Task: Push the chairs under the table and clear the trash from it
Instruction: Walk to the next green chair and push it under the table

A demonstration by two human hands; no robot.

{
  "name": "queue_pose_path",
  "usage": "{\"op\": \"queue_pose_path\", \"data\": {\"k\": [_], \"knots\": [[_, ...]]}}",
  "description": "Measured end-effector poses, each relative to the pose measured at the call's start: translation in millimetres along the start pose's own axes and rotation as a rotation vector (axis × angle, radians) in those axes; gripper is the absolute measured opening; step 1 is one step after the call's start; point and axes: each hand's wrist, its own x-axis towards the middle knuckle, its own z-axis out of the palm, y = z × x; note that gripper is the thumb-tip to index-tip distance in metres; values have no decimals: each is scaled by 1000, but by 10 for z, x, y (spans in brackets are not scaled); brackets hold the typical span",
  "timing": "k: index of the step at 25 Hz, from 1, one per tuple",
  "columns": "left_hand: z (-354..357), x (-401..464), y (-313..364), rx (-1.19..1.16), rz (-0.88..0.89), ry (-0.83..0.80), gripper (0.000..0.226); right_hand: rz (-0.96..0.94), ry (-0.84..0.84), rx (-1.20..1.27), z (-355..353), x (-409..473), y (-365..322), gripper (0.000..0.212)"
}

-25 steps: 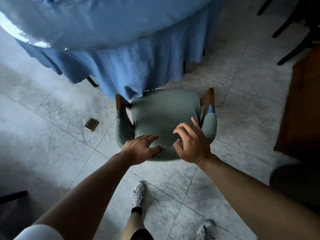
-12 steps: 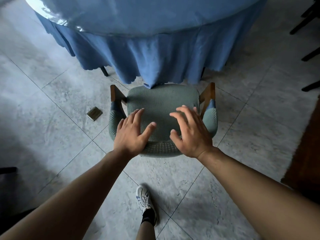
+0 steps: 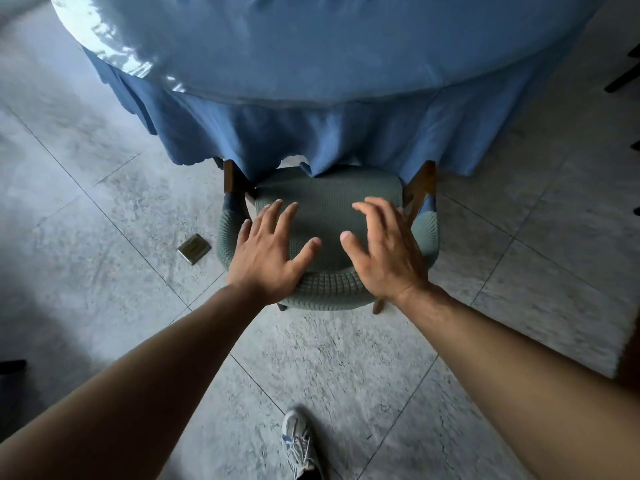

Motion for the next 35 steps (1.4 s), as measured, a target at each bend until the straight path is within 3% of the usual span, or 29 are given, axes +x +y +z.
{"op": "queue_pose_path", "data": {"k": [8, 13, 35], "knots": [[-129, 787, -248, 30, 31, -23, 87, -45, 30, -109, 161, 771, -32, 57], [-141, 1168, -369, 56, 51, 50, 84, -130, 65, -179, 241, 1157, -24, 53], [-388, 2853, -868, 166, 160, 154, 78, -66, 102, -245, 649, 2801, 19, 52]]}}
